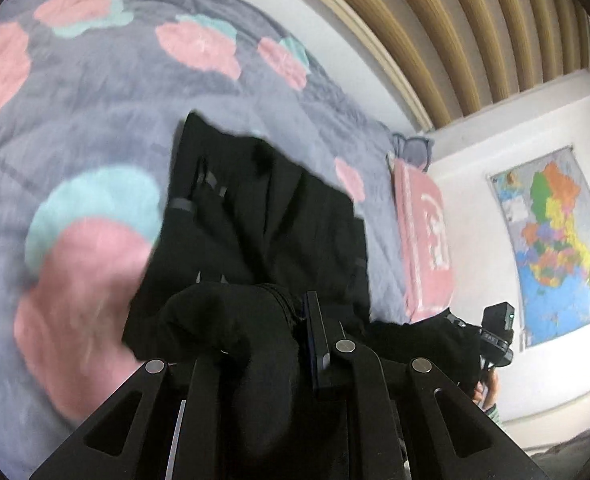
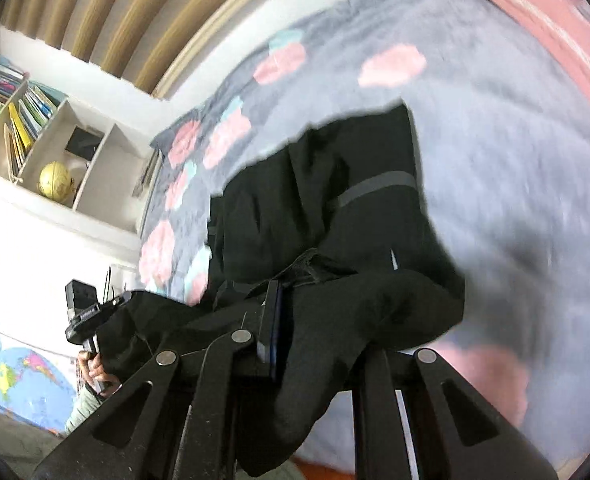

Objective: Fold large clothes

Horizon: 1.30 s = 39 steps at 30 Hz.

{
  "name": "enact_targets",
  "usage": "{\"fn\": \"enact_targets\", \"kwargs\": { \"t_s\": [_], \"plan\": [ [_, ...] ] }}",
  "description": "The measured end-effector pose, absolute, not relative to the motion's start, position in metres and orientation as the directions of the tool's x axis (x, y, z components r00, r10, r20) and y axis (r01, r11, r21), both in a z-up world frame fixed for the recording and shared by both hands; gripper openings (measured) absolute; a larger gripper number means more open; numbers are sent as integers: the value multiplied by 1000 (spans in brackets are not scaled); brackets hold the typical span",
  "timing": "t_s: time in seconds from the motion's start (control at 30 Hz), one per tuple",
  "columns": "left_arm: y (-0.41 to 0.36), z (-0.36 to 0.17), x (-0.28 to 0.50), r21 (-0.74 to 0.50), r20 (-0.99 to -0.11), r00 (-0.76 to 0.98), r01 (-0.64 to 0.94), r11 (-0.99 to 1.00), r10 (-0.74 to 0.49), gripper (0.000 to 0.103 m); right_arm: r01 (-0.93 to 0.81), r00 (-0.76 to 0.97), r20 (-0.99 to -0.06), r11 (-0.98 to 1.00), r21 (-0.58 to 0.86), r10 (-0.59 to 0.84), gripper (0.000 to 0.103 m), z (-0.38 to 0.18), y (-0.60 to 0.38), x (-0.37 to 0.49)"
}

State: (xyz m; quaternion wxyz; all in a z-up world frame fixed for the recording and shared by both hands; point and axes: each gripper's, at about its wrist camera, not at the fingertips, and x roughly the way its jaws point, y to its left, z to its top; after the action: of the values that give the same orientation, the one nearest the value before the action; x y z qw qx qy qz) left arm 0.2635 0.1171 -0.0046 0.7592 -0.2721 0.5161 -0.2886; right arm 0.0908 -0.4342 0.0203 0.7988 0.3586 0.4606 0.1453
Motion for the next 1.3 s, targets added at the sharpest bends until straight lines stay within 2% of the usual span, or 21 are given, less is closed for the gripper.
{"fn": "enact_targets", "kwargs": {
  "t_s": [0.17, 0.3, 0.43, 0.57, 0.67, 0.8, 1.0, 1.03, 1.07, 1.17, 1.2, 1.27, 1.3],
  "plan": [
    [108, 11, 328, -718, -608, 352, 138, 682, -711, 17, 123, 578, -632, 711, 693, 516, 17, 33, -458, 168],
    [93, 5, 378, -695, -634, 371, 112, 710, -679, 18, 178, 575, -659, 712, 679, 485, 18, 22, -470, 233],
    [75, -33, 431, -667, -687, 346, 51, 744, -639, 19, 265, 500, -750, 747, 609, 434, 19, -17, -467, 294],
    [61, -95, 476, -629, -754, 267, -34, 776, -600, 19, 317, 385, -835, 794, 518, 392, 19, -73, -456, 340],
    [52, -140, 496, -612, -784, 198, -81, 787, -589, 20, 341, 318, -863, 802, 490, 392, 19, -113, -446, 359],
    [53, -177, 510, -647, -762, 153, -141, 749, -629, 20, 366, 285, -879, 803, 469, 383, 19, -147, -438, 369],
    [56, -167, 514, -661, -750, 76, -104, 743, -657, 22, 380, 285, -868, 784, 491, 406, 19, -150, -443, 363],
    [58, -159, 512, -664, -748, 66, -86, 743, -661, 24, 372, 281, -869, 789, 490, 407, 19, -145, -444, 361],
    [60, -150, 509, -672, -741, 51, -62, 738, -670, 30, 366, 278, -871, 793, 487, 406, 20, -138, -445, 358],
    [66, -117, 497, -693, -720, -1, 55, 719, -694, 36, 354, 288, -852, 778, 519, 438, 23, -108, -455, 342],
    [71, -104, 492, -700, -712, -8, 90, 708, -702, 38, 348, 299, -840, 767, 538, 453, 27, -99, -459, 336],
    [83, -81, 480, -721, -687, -18, 137, 679, -726, 45, 335, 323, -806, 736, 588, 496, 37, -79, -467, 321],
    [88, -73, 476, -725, -681, -14, 155, 671, -732, 47, 329, 333, -798, 732, 597, 502, 51, -70, -467, 315]
  ]
}}
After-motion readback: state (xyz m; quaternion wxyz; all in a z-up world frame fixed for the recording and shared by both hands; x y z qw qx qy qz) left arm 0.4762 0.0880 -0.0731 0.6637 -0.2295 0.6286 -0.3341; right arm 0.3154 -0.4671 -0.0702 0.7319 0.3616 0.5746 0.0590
